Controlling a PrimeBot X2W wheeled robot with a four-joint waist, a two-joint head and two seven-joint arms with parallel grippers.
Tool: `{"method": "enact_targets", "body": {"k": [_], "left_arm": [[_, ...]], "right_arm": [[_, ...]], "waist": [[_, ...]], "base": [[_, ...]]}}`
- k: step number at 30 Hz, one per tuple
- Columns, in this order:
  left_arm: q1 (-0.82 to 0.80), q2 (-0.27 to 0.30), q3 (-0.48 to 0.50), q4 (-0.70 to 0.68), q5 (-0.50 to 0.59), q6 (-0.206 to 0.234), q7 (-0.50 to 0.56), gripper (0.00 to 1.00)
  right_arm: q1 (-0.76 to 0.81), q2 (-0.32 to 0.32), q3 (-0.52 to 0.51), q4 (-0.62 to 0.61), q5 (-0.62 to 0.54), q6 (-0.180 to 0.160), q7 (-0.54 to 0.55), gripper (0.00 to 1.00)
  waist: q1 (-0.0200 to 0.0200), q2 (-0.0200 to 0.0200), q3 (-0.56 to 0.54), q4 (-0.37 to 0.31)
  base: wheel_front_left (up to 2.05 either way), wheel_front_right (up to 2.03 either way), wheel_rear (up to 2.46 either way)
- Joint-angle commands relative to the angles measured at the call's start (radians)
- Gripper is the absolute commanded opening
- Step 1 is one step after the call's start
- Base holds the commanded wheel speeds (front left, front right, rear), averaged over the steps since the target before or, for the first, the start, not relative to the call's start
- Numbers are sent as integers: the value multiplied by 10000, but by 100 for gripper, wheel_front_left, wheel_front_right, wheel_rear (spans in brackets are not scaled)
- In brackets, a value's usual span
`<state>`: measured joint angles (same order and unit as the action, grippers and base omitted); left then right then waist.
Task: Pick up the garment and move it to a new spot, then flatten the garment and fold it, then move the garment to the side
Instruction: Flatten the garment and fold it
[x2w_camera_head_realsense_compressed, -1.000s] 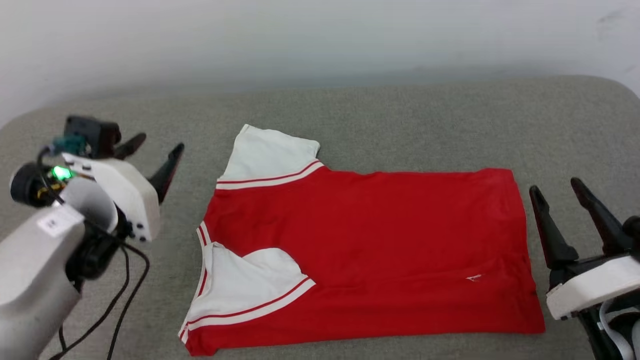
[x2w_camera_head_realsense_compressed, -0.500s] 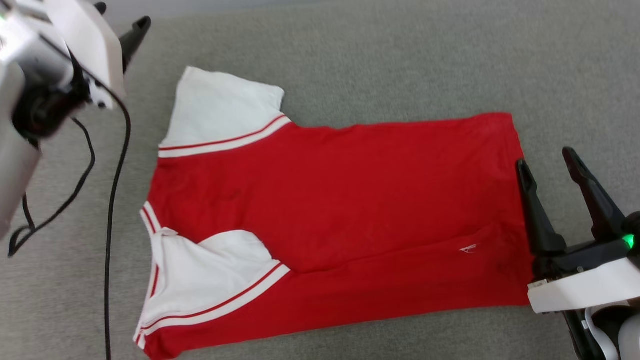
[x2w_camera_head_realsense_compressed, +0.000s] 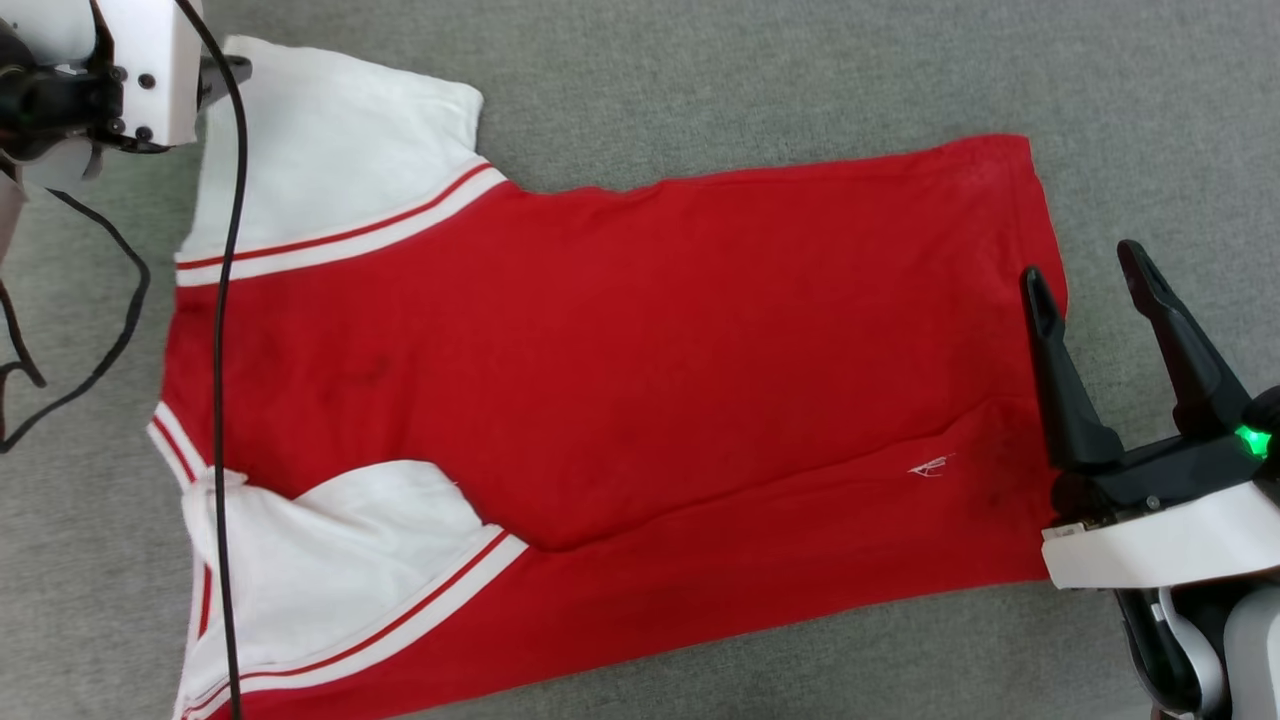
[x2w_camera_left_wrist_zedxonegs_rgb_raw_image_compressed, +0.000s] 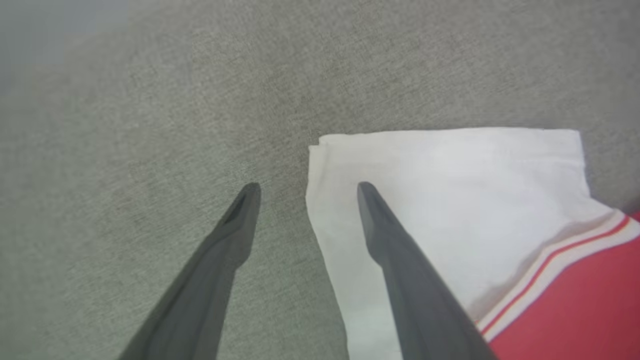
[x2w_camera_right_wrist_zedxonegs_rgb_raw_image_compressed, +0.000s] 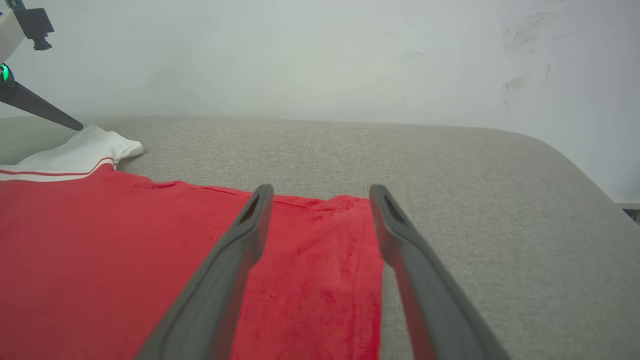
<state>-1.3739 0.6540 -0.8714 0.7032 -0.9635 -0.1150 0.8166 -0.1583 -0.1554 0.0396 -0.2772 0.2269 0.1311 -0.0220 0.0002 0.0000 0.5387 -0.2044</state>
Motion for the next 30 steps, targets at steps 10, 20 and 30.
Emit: {"method": "enact_targets", "body": {"k": [10,20,30], "left_arm": [[518,-97,-838,289,206,-116,507,27],[533,-159,-769,-67,183,-140,-951,0],[820,-172,-1300,-1470,405,-146,-2375,0]], "right_arm": [[-290,54,-22,272,114,-8,-226,100],[-1252,-985,-474,227,240,-8,550,100],[-3223,-3970,390,1410,2206,-8,5147,100]], "waist": [[-2,0,366,-227],[-2,0,-295,239],[-2,0,-819,1068]], "base": [[0,0,0],[0,0,0],[0,0,0]]}}
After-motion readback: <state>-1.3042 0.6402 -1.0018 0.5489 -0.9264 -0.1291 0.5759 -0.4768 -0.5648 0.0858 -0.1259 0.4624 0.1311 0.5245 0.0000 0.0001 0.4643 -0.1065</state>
